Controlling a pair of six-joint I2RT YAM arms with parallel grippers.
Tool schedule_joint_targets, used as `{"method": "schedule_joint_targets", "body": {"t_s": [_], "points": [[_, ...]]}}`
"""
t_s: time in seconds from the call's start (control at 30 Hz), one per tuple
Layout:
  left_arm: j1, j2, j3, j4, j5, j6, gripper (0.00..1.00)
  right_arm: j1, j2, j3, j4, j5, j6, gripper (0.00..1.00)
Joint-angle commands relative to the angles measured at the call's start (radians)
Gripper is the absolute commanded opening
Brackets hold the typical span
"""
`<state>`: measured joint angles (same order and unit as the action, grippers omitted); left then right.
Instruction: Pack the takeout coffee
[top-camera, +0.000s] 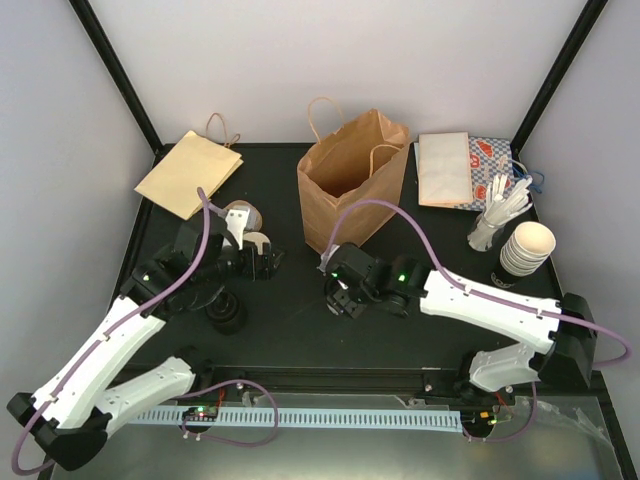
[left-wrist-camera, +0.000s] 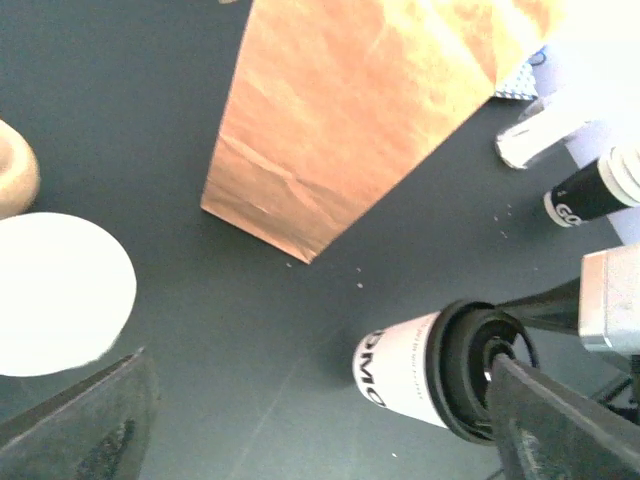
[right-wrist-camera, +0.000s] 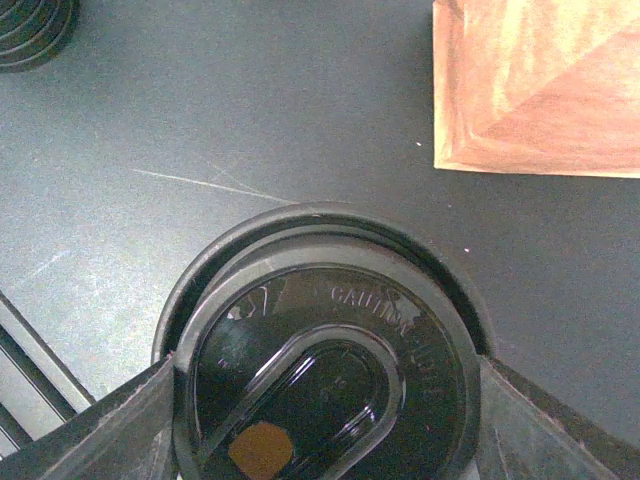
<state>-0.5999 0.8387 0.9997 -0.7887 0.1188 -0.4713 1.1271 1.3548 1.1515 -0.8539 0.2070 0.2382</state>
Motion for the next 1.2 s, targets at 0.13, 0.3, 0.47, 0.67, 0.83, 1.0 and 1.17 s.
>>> {"method": "schedule_joint_targets", "body": {"t_s": [0.13,0.3,0.47,0.67,0.83,1.0,1.17], "points": [[0.035,0.069,0.175,-0.049,-0.150,0.073,0.99,-0.047,-0.099,-0.054,-0.014,0.017,0.018,0.69],[0.051,0.115,0.230,-0.028,-0.172,0.100,0.99,-0.083,-0.135,-0.087,-0.027,0.013,0.028,0.70],[0.103,0.218,0.331,-0.039,-0.141,0.132,0.99,-0.118,-0.163,-0.108,-0.035,-0.004,0.035,0.69],[0.132,0.352,0.460,-0.012,-0.077,0.196,0.99,-0.157,-0.183,-0.121,-0.051,-0.001,0.072,0.69],[0.134,0.435,0.557,0.012,-0.026,0.271,0.99,-0.166,-0.197,-0.127,-0.063,0.007,0.107,0.68],[0.152,0.585,0.704,-0.048,-0.016,0.302,0.99,-0.168,-0.221,-0.130,-0.073,0.013,0.114,0.68],[0.170,0.724,0.829,-0.084,0.075,0.339,0.96,-0.171,-0.241,-0.129,-0.087,0.029,0.119,0.68]]}}
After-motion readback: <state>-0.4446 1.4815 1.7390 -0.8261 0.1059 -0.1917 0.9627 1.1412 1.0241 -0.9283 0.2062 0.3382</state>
